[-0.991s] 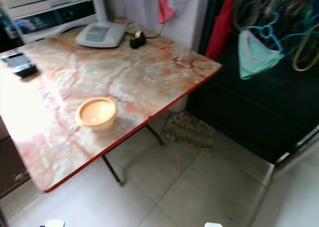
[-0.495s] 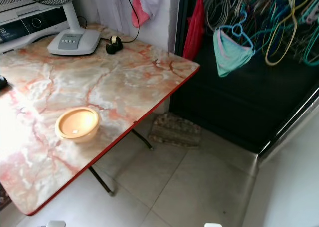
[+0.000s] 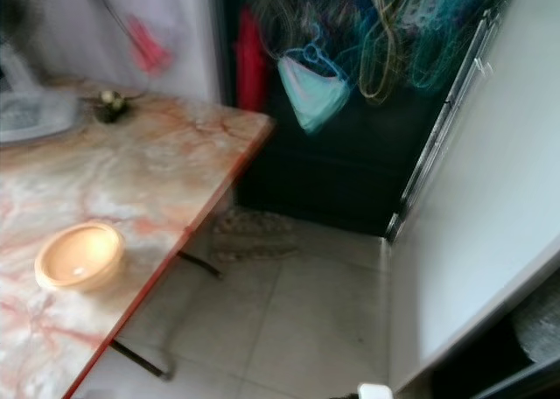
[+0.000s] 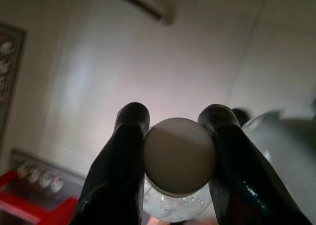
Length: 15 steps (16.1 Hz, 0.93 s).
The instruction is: Restocking fridge
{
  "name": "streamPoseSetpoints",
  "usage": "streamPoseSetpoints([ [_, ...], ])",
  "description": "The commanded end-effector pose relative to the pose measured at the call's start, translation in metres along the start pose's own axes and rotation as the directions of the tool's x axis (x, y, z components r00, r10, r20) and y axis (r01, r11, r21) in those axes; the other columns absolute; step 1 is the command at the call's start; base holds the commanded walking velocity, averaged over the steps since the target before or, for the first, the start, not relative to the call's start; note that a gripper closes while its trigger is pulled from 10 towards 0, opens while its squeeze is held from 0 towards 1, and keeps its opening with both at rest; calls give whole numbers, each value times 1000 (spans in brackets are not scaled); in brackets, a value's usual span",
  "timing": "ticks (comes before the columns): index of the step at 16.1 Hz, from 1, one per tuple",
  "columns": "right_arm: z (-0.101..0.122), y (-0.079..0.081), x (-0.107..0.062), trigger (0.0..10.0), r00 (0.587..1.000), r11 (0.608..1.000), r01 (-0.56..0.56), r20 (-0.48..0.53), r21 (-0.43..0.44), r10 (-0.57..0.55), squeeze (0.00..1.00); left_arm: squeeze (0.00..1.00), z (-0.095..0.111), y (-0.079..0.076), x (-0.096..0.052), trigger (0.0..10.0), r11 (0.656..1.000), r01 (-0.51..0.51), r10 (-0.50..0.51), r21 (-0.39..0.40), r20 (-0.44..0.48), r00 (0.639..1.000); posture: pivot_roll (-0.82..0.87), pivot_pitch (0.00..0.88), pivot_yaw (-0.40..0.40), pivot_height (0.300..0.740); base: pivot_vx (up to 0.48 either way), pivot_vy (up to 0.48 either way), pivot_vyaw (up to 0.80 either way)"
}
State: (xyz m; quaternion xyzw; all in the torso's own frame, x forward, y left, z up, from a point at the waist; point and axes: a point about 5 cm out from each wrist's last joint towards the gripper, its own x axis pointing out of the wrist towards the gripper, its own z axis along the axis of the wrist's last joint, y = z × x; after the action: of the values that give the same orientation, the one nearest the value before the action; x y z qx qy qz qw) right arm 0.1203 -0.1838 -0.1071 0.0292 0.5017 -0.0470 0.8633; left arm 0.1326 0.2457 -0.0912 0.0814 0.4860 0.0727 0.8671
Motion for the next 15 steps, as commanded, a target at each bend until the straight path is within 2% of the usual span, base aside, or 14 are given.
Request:
streamPoseSetpoints([
  [1, -3, 1, 0, 10000, 1000, 1000, -3, -18, 1, 3, 0, 0, -1, -1, 0, 10000, 1000, -7, 6, -24, -13, 1000, 40, 0, 2, 740, 0, 0, -788],
  [8, -13, -3, -3, 10000, 999, 1000, 6, -49, -16, -6, 0, 0, -14, -2, -3, 10000, 997, 1, -6, -81, -55, 998, 54, 0, -12, 740, 0, 0, -784],
  [15, -6, -7, -1, 10000, 999, 1000, 17, -37, -14, -18, 0, 0, -7, -7, -1, 10000, 996, 3, -7, -89, -39, 999, 64, 0, -26, 740, 0, 0, -781],
])
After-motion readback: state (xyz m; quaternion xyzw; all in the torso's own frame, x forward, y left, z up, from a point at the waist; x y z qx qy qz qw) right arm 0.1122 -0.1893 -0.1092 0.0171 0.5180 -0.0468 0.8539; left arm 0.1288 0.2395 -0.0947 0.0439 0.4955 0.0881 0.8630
